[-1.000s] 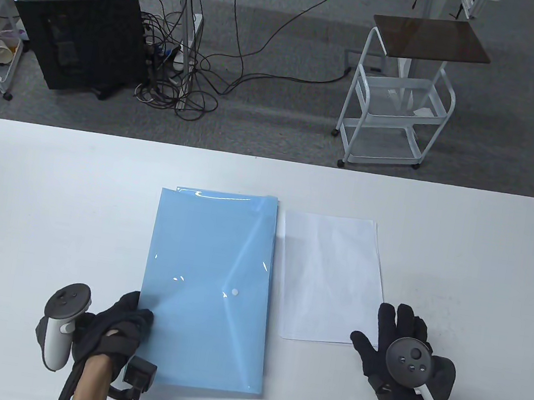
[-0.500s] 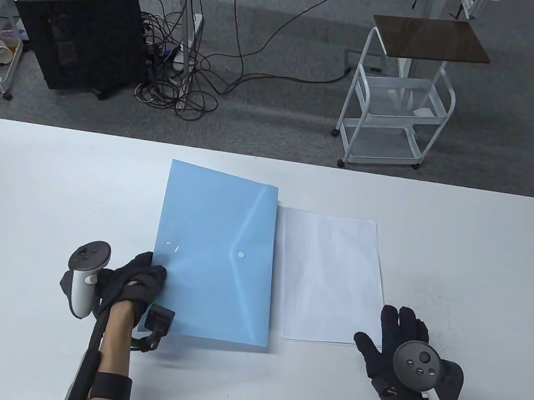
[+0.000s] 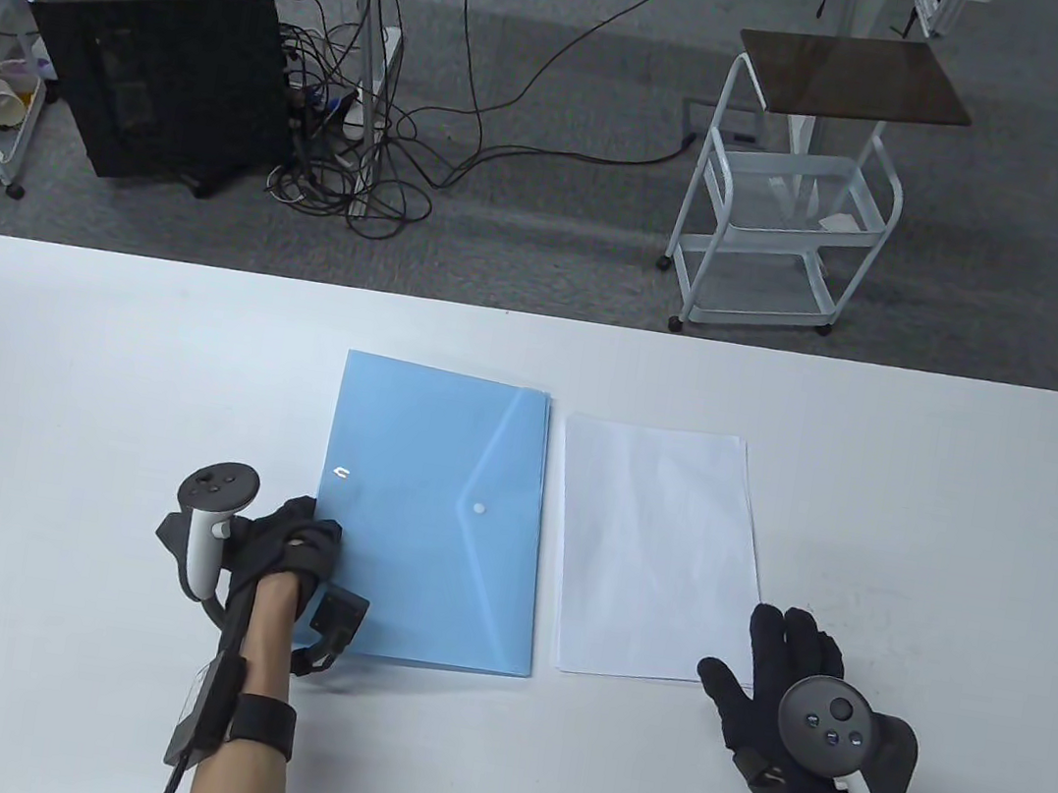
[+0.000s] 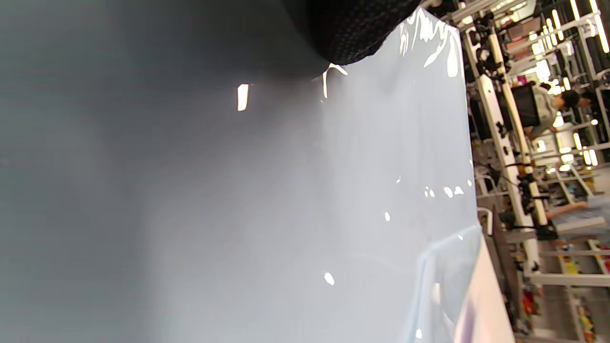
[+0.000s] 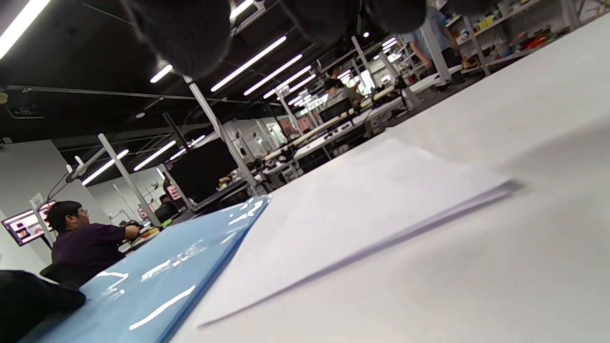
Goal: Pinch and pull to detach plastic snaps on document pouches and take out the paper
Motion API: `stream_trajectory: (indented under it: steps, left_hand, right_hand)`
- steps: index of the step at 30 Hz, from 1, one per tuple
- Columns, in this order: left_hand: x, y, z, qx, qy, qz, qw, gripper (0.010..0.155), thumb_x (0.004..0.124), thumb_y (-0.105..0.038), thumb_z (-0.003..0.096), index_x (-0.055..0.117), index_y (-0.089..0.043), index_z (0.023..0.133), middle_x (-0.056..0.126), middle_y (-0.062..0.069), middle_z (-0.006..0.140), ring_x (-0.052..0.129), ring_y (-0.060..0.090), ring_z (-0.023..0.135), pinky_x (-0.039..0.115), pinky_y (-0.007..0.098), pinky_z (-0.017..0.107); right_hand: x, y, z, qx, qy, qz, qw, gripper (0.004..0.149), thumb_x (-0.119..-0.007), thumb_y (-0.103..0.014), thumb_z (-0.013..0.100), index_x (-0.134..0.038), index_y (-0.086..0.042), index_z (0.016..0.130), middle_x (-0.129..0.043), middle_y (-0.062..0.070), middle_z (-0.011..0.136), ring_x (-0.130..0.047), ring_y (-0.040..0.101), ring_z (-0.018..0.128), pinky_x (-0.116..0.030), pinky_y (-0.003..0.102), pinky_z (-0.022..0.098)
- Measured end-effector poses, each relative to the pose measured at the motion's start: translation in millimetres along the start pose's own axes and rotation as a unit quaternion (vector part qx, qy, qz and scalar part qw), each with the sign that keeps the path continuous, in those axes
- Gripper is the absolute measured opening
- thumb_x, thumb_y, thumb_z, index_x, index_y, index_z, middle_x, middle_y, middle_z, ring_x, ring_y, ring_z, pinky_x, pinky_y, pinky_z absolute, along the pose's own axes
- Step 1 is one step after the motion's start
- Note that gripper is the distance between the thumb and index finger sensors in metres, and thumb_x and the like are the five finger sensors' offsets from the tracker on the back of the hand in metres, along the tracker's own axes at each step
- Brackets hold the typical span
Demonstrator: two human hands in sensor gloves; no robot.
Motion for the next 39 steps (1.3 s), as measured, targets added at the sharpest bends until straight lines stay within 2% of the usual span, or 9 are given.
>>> stream_trajectory:
  steps: [4, 10, 14, 19, 21, 25, 30, 34, 39]
  left_hand:
    - [-7, -1, -5, -0.005, -0.046, 0.022, 0.999, 0.066, 0.074, -0.027, 0.0578, 0.043, -0.004, 0.112, 0.081, 0.015, 0.097, 0.097, 0.037, 0.066, 0.084, 0.048, 0.051]
    - [-30, -6, -30, 0.004, -0.139, 0.071, 0.988, 0.072, 0.076, -0.033, 0.0576, 0.038, -0.006, 0.113, 0.068, 0.02, 0.108, 0.085, 0.047, 0.084, 0.078, 0.055, 0.058]
    - [-35, -12, -48, 0.038, -0.128, 0.112, 0.985, 0.076, 0.076, -0.042, 0.0576, 0.037, -0.009, 0.114, 0.059, 0.019, 0.115, 0.076, 0.053, 0.093, 0.073, 0.061, 0.062]
    - [-24, -24, -77, 0.104, -0.084, 0.139, 0.981, 0.082, 0.075, -0.052, 0.0569, 0.034, -0.013, 0.116, 0.047, 0.019, 0.121, 0.062, 0.059, 0.101, 0.065, 0.067, 0.065]
    - [-16, -33, -94, 0.137, -0.081, 0.181, 0.971, 0.085, 0.074, -0.057, 0.0562, 0.031, -0.016, 0.117, 0.041, 0.019, 0.123, 0.055, 0.061, 0.103, 0.06, 0.071, 0.066]
    - [2, -48, -129, 0.196, -0.093, 0.276, 0.936, 0.091, 0.072, -0.065, 0.0548, 0.024, -0.021, 0.119, 0.031, 0.02, 0.125, 0.045, 0.067, 0.104, 0.054, 0.075, 0.066]
    - [26, -45, -159, 0.246, -0.089, 0.325, 0.909, 0.095, 0.07, -0.071, 0.0539, 0.016, -0.026, 0.118, 0.022, 0.02, 0.125, 0.036, 0.069, 0.104, 0.049, 0.078, 0.066]
    - [42, -36, -166, 0.252, -0.086, 0.375, 0.888, 0.097, 0.067, -0.073, 0.054, 0.01, -0.028, 0.118, 0.015, 0.021, 0.124, 0.027, 0.068, 0.106, 0.044, 0.079, 0.067]
    - [53, -23, -155, 0.236, -0.101, 0.42, 0.87, 0.097, 0.067, -0.073, 0.0532, 0.009, -0.028, 0.117, 0.013, 0.02, 0.124, 0.026, 0.067, 0.106, 0.044, 0.079, 0.068]
  right_hand:
    - [0, 0, -1, 0.001, -0.002, 0.002, 1.0, 0.082, -0.068, -0.057, 0.053, -0.046, -0.006, 0.113, -0.041, 0.037, 0.119, -0.041, 0.069, 0.098, -0.043, 0.083, 0.059]
    - [0, -2, -3, 0.004, 0.0, 0.009, 1.0, 0.082, -0.068, -0.057, 0.053, -0.046, -0.006, 0.113, -0.041, 0.038, 0.118, -0.041, 0.069, 0.098, -0.043, 0.083, 0.059]
    - [0, -5, -4, 0.008, 0.002, 0.007, 1.0, 0.082, -0.068, -0.057, 0.053, -0.046, -0.006, 0.113, -0.041, 0.038, 0.118, -0.041, 0.069, 0.098, -0.043, 0.083, 0.059]
    - [1, -7, -5, 0.012, 0.009, 0.006, 1.0, 0.082, -0.068, -0.057, 0.053, -0.046, -0.006, 0.113, -0.041, 0.038, 0.119, -0.041, 0.069, 0.098, -0.043, 0.083, 0.059]
    - [1, -6, -5, 0.011, 0.012, 0.003, 1.0, 0.082, -0.068, -0.057, 0.053, -0.046, -0.006, 0.113, -0.041, 0.038, 0.119, -0.04, 0.069, 0.098, -0.043, 0.083, 0.059]
    - [2, -5, -6, 0.007, 0.016, -0.001, 1.0, 0.082, -0.067, -0.058, 0.053, -0.045, -0.006, 0.114, -0.039, 0.038, 0.119, -0.039, 0.069, 0.098, -0.042, 0.083, 0.059]
    - [2, -6, -7, 0.008, 0.019, -0.009, 1.0, 0.083, -0.067, -0.058, 0.053, -0.043, -0.007, 0.114, -0.036, 0.037, 0.12, -0.035, 0.069, 0.098, -0.04, 0.083, 0.06]
    - [1, -7, -8, 0.008, 0.021, -0.013, 1.0, 0.084, -0.066, -0.059, 0.053, -0.041, -0.007, 0.115, -0.032, 0.037, 0.12, -0.031, 0.069, 0.099, -0.038, 0.084, 0.06]
    - [-6, -9, -10, 0.004, 0.018, -0.027, 0.999, 0.086, -0.066, -0.06, 0.053, -0.038, -0.008, 0.115, -0.027, 0.037, 0.12, -0.028, 0.069, 0.099, -0.036, 0.084, 0.06]
Point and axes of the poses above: the tracker on the back of each hand, its own y axis roughly to the little-finger side, its own z axis roughly from the wrist to the fingertips, x = y × z, the point moved 4 cm from there along z, roughly from the wrist to the fingertips
